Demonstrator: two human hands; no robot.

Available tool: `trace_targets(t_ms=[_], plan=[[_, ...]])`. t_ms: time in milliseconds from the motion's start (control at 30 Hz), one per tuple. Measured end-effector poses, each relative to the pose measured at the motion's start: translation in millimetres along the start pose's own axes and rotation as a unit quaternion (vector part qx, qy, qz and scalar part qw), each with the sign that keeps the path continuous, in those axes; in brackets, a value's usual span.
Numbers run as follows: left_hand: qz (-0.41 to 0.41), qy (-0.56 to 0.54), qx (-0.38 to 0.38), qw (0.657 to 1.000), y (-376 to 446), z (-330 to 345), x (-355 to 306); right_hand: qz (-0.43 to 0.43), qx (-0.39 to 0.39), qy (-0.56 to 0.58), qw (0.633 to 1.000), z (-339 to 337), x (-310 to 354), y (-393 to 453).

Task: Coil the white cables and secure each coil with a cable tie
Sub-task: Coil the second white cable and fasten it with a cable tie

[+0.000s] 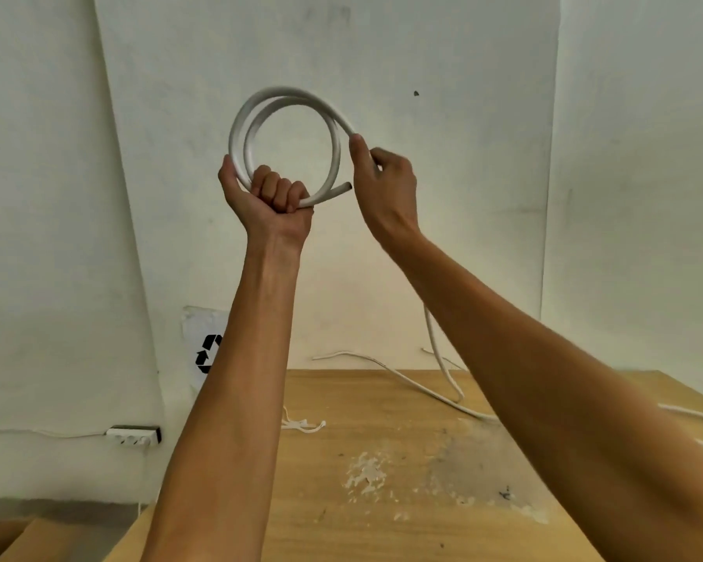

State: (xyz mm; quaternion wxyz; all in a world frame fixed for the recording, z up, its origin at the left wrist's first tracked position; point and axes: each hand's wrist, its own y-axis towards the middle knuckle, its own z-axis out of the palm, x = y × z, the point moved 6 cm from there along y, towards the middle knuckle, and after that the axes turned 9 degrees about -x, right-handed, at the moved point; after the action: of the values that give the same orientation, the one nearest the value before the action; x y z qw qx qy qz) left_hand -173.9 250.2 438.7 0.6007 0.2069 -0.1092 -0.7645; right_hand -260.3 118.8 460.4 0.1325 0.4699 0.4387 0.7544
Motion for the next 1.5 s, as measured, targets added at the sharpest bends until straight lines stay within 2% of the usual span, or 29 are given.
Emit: trace_targets(t_ms=[133, 267, 367, 533, 700, 933, 1100, 1167, 1267, 1400, 1500], plan=[[-0.020, -0.021, -0.018, 0.999, -0.1, -4.2, 4.0, 0.082, 0.009, 0.068, 0.994, -4.9, -38.9, -31.5], [-0.029, -0.011, -0.045, 0.999, -5.0, -20.0, 12.0, 0.039, 0.005, -0.038, 0.998, -36.7, -97.1, -83.0], [-0.005, 0.012, -0.062, 0.998, -4.9, -28.1, 10.8, -0.056, 0.024, -0.150, 0.987, -65.0, -132.1, -117.3], [0.043, 0.099, -0.077, 0.991, -11.4, -31.9, 12.3, -0.188, 0.025, -0.289, 0.938, -84.5, -131.1, -83.7], [0.089, 0.175, -0.058, 0.979, -14.8, -26.9, -1.1, -0.266, 0.091, -0.402, 0.871, -84.8, -111.0, -38.0], [0.172, 0.289, -0.038, 0.941, -23.9, -18.7, -10.5, -0.355, 0.181, -0.515, 0.759, -59.4, -100.6, -23.7], [0.207, 0.406, -0.038, 0.889, -31.7, -35.3, 4.6, -0.480, 0.242, -0.482, 0.692, -35.9, -104.3, -57.6], [0.208, 0.459, -0.041, 0.863, -32.0, -51.1, 13.7, -0.510, 0.237, -0.458, 0.688, -27.6, -112.3, -75.7], [0.204, 0.533, -0.046, 0.820, -29.8, -79.4, 24.2, -0.559, 0.245, -0.435, 0.662, -15.0, -124.4, -101.2], [0.158, 0.610, -0.035, 0.775, -24.5, -116.0, 35.3, -0.629, 0.263, -0.368, 0.632, -10.6, -123.8, -124.5], [0.106, 0.693, 0.007, 0.713, -25.5, -133.6, 53.1, -0.678, 0.266, -0.318, 0.607, -4.0, -117.4, -139.5]])
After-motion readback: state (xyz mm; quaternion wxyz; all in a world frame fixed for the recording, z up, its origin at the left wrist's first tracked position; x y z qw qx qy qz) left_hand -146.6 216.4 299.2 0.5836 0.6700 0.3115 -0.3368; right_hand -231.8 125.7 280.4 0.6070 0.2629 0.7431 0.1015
